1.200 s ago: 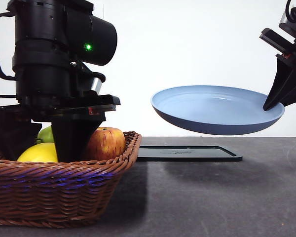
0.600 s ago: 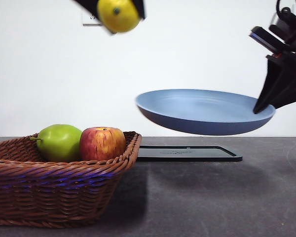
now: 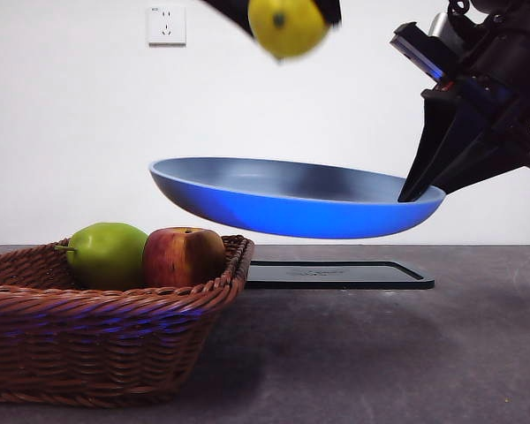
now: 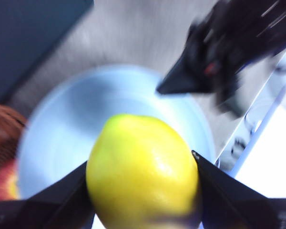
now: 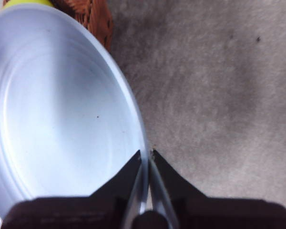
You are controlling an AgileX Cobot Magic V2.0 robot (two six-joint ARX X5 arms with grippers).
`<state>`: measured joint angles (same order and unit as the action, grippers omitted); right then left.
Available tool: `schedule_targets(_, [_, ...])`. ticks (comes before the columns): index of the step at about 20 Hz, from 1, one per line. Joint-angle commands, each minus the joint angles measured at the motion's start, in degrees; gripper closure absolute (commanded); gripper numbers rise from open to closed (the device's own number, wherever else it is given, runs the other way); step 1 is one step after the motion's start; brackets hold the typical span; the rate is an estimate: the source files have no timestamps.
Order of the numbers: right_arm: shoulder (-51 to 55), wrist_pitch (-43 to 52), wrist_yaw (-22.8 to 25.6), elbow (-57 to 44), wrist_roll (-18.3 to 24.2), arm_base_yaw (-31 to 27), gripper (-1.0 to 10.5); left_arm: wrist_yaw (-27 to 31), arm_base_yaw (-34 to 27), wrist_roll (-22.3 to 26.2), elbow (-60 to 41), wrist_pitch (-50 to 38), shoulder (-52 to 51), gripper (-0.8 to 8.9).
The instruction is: Take the lemon from the basket,put the lemon in the plate,hand out the plate
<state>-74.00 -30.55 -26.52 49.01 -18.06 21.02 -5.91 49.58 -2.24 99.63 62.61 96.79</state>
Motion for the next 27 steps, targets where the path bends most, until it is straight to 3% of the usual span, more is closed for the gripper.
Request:
schedule_targets(1, [0.9,-0.07,-0.35,2.6,-0.55,0.0,9.4,0.55,0.79,1.46,0.87,0.57,3.48,7.95])
schedule_targets(8, [1.68,-5.57,-0.09,9.46,0.15,0.0,9.4,3.04,1.53,2.08,0.87,-0.5,7.3,7.78])
schedule_targets(11, [1.68,-5.9,0.04,9.81,0.15,0.0,9.4,3.37,1.77,1.77,0.87,-0.92,7.3,5.38])
schedule_targets(15, [1.68,-6.21,0.55,9.81,0.15,0.0,9.4,4.81,2.23,-0.48,0.87,-1.01,7.3,4.05])
schedule_targets(22, [1.66,-7.3,2.91,9.81,1.01,-0.26,9.4,4.81,2.86,-1.25,0.92,-0.83,6.27,3.97])
schedule_targets(27, [0.52,-7.32,2.89,9.84,1.03,-3.69,9.4,4.83,2.93,-2.14,0.92,-1.01,-0.42,3.98])
